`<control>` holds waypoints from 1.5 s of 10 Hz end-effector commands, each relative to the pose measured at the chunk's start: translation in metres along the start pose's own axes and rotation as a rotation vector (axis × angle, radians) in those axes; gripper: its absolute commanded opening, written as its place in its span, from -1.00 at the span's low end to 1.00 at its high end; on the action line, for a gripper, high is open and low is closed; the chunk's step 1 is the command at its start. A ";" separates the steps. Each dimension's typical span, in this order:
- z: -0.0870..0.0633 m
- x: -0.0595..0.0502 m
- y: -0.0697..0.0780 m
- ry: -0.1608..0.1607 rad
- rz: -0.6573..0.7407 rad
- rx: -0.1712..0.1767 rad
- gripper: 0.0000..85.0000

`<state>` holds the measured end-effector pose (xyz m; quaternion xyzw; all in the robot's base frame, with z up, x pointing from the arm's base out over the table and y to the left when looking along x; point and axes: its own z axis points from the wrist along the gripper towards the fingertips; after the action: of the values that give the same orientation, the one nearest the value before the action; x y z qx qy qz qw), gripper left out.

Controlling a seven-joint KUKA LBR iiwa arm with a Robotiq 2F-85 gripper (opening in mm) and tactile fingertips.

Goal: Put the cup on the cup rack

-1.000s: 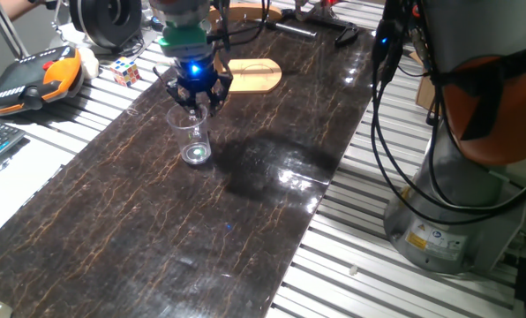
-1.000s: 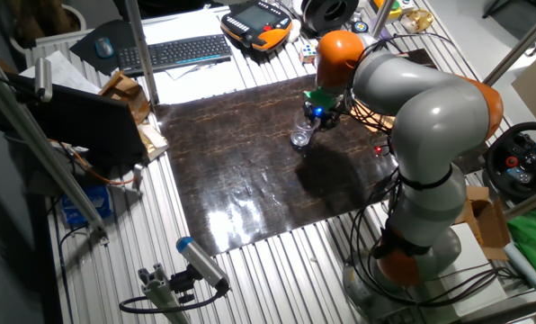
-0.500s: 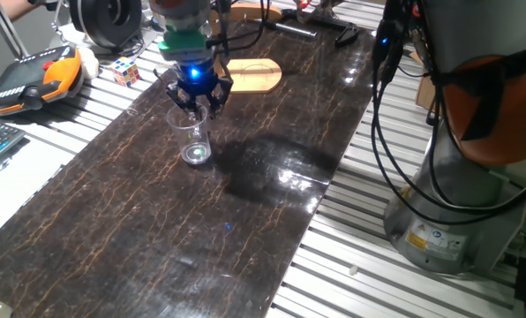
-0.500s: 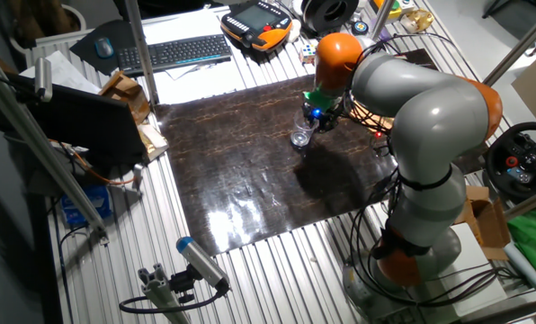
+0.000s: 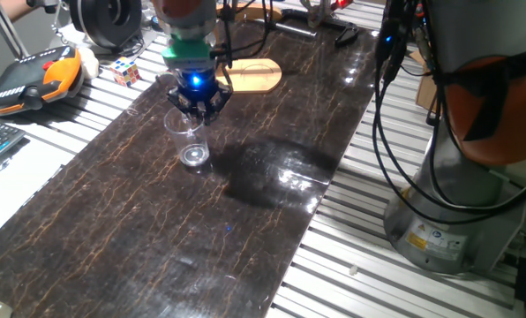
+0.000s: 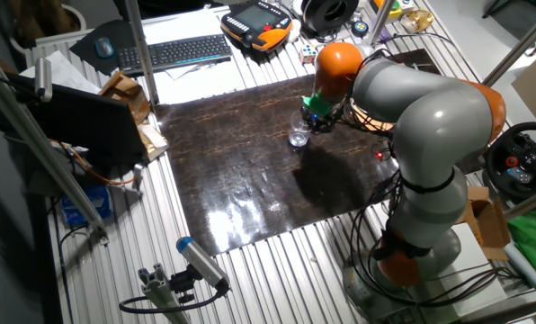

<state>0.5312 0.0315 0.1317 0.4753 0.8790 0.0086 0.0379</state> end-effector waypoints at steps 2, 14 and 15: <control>-0.003 0.000 0.003 -0.021 -0.045 0.021 -0.95; -0.044 -0.006 0.032 -0.074 0.135 0.200 -0.95; -0.045 -0.006 0.034 -0.042 0.168 0.192 -0.95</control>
<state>0.5598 0.0466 0.1793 0.5475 0.8328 -0.0807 0.0096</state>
